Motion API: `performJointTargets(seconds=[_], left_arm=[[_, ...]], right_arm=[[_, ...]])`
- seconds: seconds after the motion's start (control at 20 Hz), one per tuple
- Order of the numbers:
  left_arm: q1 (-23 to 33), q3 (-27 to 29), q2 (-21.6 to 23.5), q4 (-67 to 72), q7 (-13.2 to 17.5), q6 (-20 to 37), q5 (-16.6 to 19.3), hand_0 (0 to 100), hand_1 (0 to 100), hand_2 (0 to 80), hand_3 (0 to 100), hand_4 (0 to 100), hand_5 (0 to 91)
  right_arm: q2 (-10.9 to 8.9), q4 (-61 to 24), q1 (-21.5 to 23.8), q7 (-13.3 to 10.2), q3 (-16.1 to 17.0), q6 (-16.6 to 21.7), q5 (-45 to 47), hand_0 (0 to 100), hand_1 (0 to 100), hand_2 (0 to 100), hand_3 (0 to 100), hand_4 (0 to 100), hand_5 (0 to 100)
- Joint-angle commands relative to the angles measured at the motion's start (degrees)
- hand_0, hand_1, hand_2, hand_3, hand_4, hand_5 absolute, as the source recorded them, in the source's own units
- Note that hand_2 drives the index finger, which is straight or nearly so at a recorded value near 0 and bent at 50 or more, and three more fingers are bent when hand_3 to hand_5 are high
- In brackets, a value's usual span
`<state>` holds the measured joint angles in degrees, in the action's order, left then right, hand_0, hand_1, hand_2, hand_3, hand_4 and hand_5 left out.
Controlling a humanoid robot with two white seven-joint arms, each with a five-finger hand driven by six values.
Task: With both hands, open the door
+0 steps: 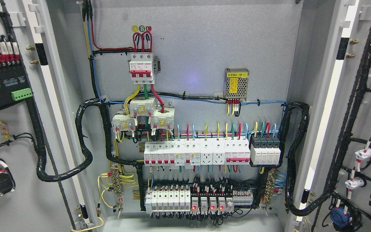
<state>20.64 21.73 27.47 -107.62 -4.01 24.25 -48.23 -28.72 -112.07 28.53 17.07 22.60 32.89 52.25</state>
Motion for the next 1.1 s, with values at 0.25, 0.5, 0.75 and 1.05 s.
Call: performJointTargets(seconds=[0.25, 0.5, 0.75, 1.05], left_arm=[[-0.16, 1.3, 1.27, 2.41, -0.03, -0.34, -1.69, 0, 0, 0.0, 0, 0, 0.0], [-0.07, 1.65, 1.36, 2.42, -0.03, -0.61, -1.78, 0, 0, 0.0, 0, 0, 0.0], [-0.07, 1.13, 1.36, 1.54, -0.03, -0.61, -2.04, 0, 0, 0.0, 0, 0, 0.0], [0.72, 0.16, 1.36, -2.23, -0.03, -0.61, -1.95, 0, 0, 0.0, 0, 0, 0.0]], right_arm=[[-1.6, -1.22, -0.14, 0.07, -1.42, 0.16, 0.13, 19, 0, 0, 0, 0, 0], [-2.13, -1.92, -0.41, 0.15, -1.95, 2.0, 0.04, 19, 0, 0, 0, 0, 0], [-2.83, -2.45, -0.67, 0.15, -5.1, 2.27, 0.04, 19, 0, 0, 0, 0, 0], [-2.92, -3.15, -1.63, 0.33, -10.9, 2.27, -0.57, 19, 0, 0, 0, 0, 0]])
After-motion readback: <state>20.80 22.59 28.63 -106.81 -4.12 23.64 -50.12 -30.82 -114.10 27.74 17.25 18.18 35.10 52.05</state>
